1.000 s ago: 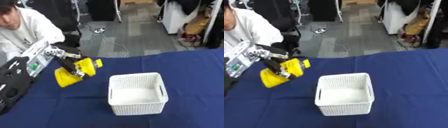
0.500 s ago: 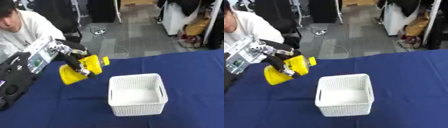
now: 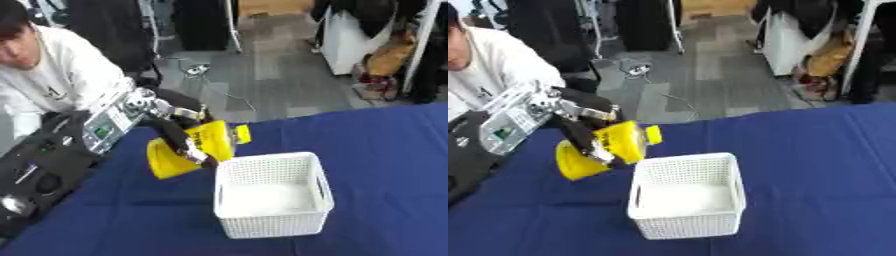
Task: Pick up objects on the table and place them in the box.
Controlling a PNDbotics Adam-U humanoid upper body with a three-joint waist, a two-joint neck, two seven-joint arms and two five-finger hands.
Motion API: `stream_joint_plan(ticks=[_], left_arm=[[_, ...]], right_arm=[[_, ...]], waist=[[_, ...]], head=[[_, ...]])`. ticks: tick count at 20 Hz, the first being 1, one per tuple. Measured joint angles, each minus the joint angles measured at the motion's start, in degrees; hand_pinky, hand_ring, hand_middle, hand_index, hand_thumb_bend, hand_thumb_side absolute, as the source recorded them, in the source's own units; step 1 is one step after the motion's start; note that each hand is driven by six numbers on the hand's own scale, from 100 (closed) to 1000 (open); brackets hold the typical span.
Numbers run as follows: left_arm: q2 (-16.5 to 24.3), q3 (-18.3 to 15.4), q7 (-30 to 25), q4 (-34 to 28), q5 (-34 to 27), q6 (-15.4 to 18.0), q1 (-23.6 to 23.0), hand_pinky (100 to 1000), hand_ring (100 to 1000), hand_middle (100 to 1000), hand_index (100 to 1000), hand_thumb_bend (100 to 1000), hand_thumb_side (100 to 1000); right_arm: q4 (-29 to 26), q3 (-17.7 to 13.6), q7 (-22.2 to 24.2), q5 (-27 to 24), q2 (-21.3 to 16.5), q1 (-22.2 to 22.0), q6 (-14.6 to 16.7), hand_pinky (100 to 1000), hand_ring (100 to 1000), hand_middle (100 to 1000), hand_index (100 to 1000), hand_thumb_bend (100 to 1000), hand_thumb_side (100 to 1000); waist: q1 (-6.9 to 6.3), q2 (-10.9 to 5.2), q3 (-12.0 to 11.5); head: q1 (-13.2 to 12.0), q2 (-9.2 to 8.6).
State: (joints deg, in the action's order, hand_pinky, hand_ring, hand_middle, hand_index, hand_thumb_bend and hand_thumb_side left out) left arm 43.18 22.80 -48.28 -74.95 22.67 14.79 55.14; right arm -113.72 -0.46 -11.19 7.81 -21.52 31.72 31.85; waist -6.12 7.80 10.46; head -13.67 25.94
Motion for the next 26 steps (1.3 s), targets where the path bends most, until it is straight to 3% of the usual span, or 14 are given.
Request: stream_joint_plan(ticks=[9, 19, 20, 22, 24, 25, 26], left_arm=[[-3.09, -0.26, 2.68, 2.72, 0.44, 2.68, 1.22, 100, 100, 100, 297, 144, 781], [-5.16, -0.96, 7.18, 6.10, 3.17, 7.18, 2.01, 100, 100, 115, 382, 132, 787], [-5.40, -0.96, 7.61, 6.36, 3.33, 7.61, 2.02, 119, 136, 176, 416, 130, 790], [-5.78, -0.96, 8.27, 6.78, 3.42, 8.27, 2.06, 246, 293, 341, 507, 143, 822], [-6.10, -0.95, 8.73, 7.03, 3.50, 8.73, 2.43, 436, 538, 562, 655, 270, 852], [-6.10, -0.95, 8.86, 7.07, 3.61, 8.86, 2.49, 563, 689, 688, 746, 315, 920], [-6.11, -0.95, 8.85, 7.11, 3.79, 8.86, 2.48, 658, 785, 775, 808, 359, 961]], right_arm=[[0.00, 0.69, -0.07, -1.50, 1.97, 2.04, 0.13, 430, 497, 601, 751, 100, 1000], [0.00, 1.38, 0.70, -3.12, 4.04, 4.24, 0.39, 429, 497, 598, 759, 100, 1000], [0.00, 1.40, 0.73, -3.21, 4.18, 4.46, 0.40, 429, 497, 598, 760, 100, 1000], [0.00, 1.55, 0.89, -3.56, 4.47, 4.69, 0.49, 429, 497, 596, 761, 100, 1000], [0.00, 1.70, 1.07, -3.74, 4.51, 4.93, 0.47, 429, 497, 595, 761, 100, 1000], [0.00, 1.70, 1.16, -3.85, 4.63, 5.02, 0.44, 428, 496, 594, 761, 100, 1000], [0.00, 1.70, 1.19, -3.97, 4.72, 5.02, 0.43, 428, 496, 594, 761, 100, 1000]], waist=[[-1.17, 0.36, 2.38], [-2.43, 1.24, 4.25], [-2.56, 1.36, 4.38], [-2.86, 1.45, 4.54], [-3.10, 1.46, 4.63], [-3.17, 1.46, 4.71], [-3.26, 1.46, 4.75]], head=[[-1.99, -0.24], [-4.50, -0.69], [-4.56, -0.89], [-4.77, -0.98], [-4.96, -0.99], [-4.96, -1.00], [-4.97, -1.03]])
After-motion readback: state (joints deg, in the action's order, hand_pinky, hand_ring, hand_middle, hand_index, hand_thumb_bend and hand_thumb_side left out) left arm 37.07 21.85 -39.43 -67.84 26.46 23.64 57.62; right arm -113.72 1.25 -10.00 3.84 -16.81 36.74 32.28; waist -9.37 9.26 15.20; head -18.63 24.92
